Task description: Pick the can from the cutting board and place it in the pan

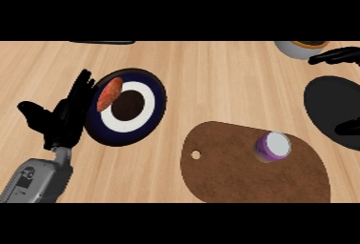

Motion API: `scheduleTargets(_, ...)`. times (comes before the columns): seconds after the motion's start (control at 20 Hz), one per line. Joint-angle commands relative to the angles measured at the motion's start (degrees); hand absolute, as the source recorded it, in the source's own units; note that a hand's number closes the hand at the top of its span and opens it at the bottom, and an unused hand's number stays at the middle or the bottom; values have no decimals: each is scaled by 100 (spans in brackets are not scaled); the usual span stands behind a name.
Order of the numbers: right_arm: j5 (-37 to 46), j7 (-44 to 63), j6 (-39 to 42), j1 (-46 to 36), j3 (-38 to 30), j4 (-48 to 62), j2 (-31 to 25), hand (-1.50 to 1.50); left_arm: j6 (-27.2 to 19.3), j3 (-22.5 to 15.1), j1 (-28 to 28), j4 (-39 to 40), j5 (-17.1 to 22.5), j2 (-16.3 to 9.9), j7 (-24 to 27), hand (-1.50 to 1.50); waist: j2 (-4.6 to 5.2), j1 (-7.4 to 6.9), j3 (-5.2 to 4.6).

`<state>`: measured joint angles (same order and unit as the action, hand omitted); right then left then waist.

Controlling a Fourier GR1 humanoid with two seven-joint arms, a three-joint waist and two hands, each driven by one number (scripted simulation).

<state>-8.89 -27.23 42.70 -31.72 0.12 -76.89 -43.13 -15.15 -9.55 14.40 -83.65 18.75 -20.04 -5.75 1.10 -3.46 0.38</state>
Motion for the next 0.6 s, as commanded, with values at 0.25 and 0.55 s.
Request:
scheduleTargets(0.25,1778,-1586,23,-656,1097,-211,-596,-150,70,-32,-237,-417,13,-73,-159,0,-33,-97,-19)
scheduleTargets(0.55,3057,-1931,-935,-857,2322,-211,-428,-150,144,159,-156,-311,90,-156,-314,0,-49,72,-34)
